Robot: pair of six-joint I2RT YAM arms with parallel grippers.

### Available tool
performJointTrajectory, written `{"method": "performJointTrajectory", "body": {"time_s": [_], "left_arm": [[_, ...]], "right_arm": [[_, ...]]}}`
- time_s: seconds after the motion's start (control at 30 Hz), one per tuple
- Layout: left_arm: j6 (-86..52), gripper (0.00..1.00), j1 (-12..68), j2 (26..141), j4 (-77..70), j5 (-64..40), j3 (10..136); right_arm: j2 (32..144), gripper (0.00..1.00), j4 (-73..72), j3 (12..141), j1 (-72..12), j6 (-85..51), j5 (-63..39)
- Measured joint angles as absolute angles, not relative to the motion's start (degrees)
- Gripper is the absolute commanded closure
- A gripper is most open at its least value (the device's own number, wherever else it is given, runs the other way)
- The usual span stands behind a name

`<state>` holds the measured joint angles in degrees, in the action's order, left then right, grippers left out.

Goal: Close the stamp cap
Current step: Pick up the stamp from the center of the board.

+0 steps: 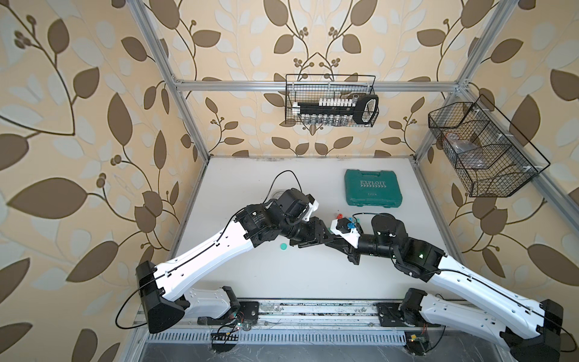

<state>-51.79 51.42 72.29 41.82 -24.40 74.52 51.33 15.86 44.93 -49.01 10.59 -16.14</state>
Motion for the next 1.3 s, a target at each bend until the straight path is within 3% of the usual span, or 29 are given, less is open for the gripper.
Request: {"method": "performJointTrajectory", "body": {"time_s": [0.43, 0.6, 0.77, 0.9, 1.07, 1.3], "left_arm": [[-53.1, 0.64, 51.5, 72.6, 41.2, -23.6, 74.5], [-53.4, 0.73, 51.5, 72.7, 40.8, -23.7, 74.5], [-53.8, 0.72, 51.7, 72.7, 40.6, -23.6, 74.5], [-54.0, 0.78, 51.8, 72.7, 40.1, -23.7, 74.5], [-54.1, 0.8, 51.8, 72.6, 38.4, -24.1, 74.5], [-55.0, 0.81, 51.8, 70.6, 35.9, -25.1, 76.3]], "right_arm": [[51.3, 1.0, 15.9, 44.9, -49.2, 11.0, -16.1], [51.1, 1.0, 15.9, 44.9, -49.3, 11.0, -16.1], [50.9, 1.0, 16.2, 44.9, -49.4, 11.0, -15.9], [50.3, 1.0, 16.5, 44.9, -49.4, 11.0, -15.4], [48.8, 0.71, 16.7, 44.9, -49.4, 11.0, -14.3], [41.8, 0.64, 13.5, 44.9, -49.5, 9.4, -14.0]]}}
